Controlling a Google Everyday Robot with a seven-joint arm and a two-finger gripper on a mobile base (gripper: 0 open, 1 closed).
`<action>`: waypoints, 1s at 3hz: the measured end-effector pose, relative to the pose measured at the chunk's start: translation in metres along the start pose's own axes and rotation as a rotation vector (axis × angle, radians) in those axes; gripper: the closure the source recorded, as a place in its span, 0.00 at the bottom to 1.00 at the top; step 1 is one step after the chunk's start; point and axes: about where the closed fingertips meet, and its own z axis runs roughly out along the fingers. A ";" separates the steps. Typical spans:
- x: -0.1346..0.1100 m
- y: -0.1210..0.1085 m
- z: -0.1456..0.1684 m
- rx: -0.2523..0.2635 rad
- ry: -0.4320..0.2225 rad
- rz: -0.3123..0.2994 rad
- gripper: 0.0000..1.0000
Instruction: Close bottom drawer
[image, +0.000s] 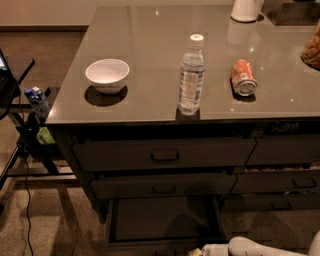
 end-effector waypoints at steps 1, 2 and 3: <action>-0.004 0.011 0.022 -0.009 0.005 0.002 1.00; -0.017 0.019 0.033 -0.004 -0.017 -0.016 1.00; -0.040 0.027 0.039 0.012 -0.063 -0.051 1.00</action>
Offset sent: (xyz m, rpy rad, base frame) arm 0.0853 0.0502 -0.0088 -0.0545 -0.1296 -0.0281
